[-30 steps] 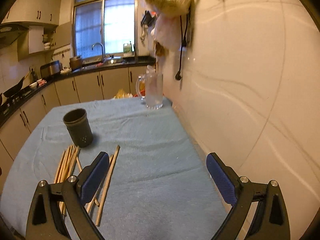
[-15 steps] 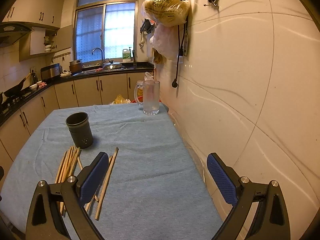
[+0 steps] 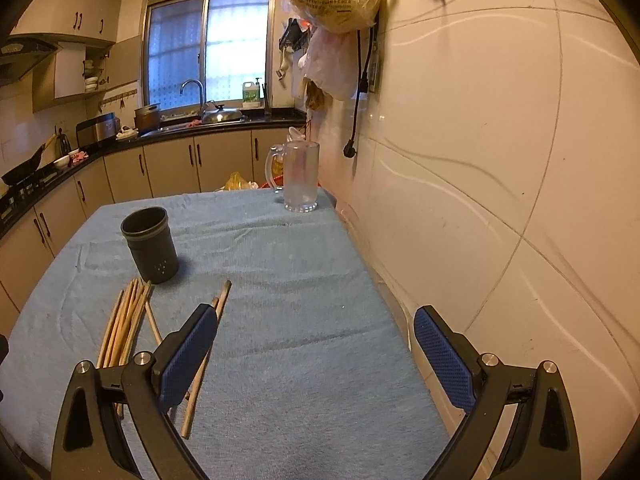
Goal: Organize utensils
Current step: 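Move both grippers toward the wooden chopsticks beside the black cup, then close the left gripper on one chopstick while the right gripper grasps another chopstick, then lift the held chopsticks upright with both grippers and carry them over the black cup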
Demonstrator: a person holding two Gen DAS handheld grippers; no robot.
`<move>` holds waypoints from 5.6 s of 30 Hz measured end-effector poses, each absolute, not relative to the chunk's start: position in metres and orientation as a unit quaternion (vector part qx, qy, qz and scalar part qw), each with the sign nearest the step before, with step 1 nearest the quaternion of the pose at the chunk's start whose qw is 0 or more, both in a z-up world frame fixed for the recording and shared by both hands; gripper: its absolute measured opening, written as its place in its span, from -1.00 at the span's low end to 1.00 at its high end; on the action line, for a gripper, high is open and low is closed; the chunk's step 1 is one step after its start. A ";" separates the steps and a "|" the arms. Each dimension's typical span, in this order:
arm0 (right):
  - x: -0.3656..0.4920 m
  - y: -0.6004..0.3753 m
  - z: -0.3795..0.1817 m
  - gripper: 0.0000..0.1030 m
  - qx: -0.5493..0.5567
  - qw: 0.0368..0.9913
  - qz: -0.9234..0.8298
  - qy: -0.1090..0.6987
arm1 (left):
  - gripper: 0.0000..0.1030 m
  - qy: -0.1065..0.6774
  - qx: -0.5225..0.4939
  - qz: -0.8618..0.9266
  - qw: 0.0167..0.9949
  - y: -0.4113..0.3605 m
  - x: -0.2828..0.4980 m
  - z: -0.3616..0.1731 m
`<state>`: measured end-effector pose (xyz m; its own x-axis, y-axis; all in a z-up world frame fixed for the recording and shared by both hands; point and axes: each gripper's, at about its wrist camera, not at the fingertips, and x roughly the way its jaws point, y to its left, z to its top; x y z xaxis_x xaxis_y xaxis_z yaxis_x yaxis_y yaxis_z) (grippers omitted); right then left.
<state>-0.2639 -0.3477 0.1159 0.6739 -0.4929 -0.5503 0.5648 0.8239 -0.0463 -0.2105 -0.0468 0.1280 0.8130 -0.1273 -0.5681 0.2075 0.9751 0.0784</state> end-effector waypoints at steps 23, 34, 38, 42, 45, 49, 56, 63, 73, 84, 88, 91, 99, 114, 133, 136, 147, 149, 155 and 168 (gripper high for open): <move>-0.207 -0.353 0.042 0.95 0.111 0.900 -0.168 0.387 | 0.81 0.420 0.050 -0.148 0.894 -0.073 -0.119 0.055; -0.181 -0.356 0.015 0.66 0.135 0.886 -0.122 0.426 | 0.01 0.472 0.082 -0.181 0.859 -0.118 -0.071 0.016; -0.176 -0.354 0.011 0.63 0.143 0.886 -0.114 0.425 | 0.01 0.473 0.074 -0.189 0.857 -0.120 -0.068 0.017; -0.169 -0.353 0.007 0.62 0.148 0.886 -0.109 0.426 | 0.01 0.474 0.077 -0.197 0.855 -0.127 -0.067 0.017; -0.165 -0.352 0.004 0.55 0.150 0.884 -0.109 0.429 | -0.14 0.468 0.090 -0.198 0.856 -0.135 -0.064 0.017; -0.161 -0.352 -0.001 0.35 0.157 0.880 -0.100 0.437 | -0.85 0.477 0.112 -0.184 0.852 -0.142 -0.058 0.014; -0.144 -0.360 -0.002 0.19 0.153 0.874 -0.084 0.453 | -0.86 0.485 0.112 -0.168 0.851 -0.119 -0.060 0.015; -0.109 -0.361 -0.010 -0.12 0.123 0.865 -0.075 0.480 | -0.86 0.510 0.087 -0.157 0.841 -0.100 -0.052 0.017; -0.096 -0.373 -0.016 -0.50 0.092 0.848 -0.101 0.512 | -0.86 0.533 0.079 -0.177 0.823 -0.093 -0.048 0.019; -0.071 -0.402 -0.014 -0.18 0.113 0.819 -0.110 0.551 | -0.85 0.596 0.055 -0.183 0.780 -0.099 -0.013 0.019; -0.048 -0.405 -0.015 -0.18 0.101 0.809 -0.111 0.568 | -0.85 0.593 0.077 -0.179 0.781 -0.110 -0.004 0.019; -0.028 -0.409 -0.017 -0.18 0.091 0.799 -0.114 0.583 | -0.82 0.591 0.085 -0.181 0.782 -0.114 0.003 0.020; 0.012 -0.421 -0.016 -0.51 0.098 0.778 -0.103 0.612 | -0.44 0.582 0.090 -0.199 0.784 -0.125 0.005 0.019; -0.069 -0.420 0.080 -0.85 0.140 0.879 -0.087 0.448 | -0.89 0.473 0.046 -0.227 0.850 -0.108 -0.057 0.091; -0.193 -0.367 0.152 -0.85 0.107 0.939 -0.059 0.321 | -0.88 0.300 0.061 -0.246 0.920 -0.062 -0.209 0.186; -0.203 -0.362 0.161 -0.85 0.108 0.944 -0.053 0.308 | -0.88 0.285 0.060 -0.252 0.923 -0.060 -0.219 0.194; -0.198 -0.355 0.197 -0.85 0.111 0.958 -0.037 0.261 | -0.89 0.264 0.041 -0.280 0.922 -0.074 -0.199 0.235; -0.189 -0.356 0.204 -0.85 0.115 0.960 -0.036 0.252 | -0.89 0.264 0.039 -0.281 0.922 -0.082 -0.186 0.244; -0.151 -0.364 0.227 -0.85 0.143 0.965 -0.027 0.217 | -0.89 0.256 0.029 -0.274 0.926 -0.108 -0.139 0.266; -0.065 -0.388 0.259 -0.85 0.202 0.970 -0.023 0.136 | -0.89 0.242 -0.007 -0.276 0.930 -0.160 -0.043 0.295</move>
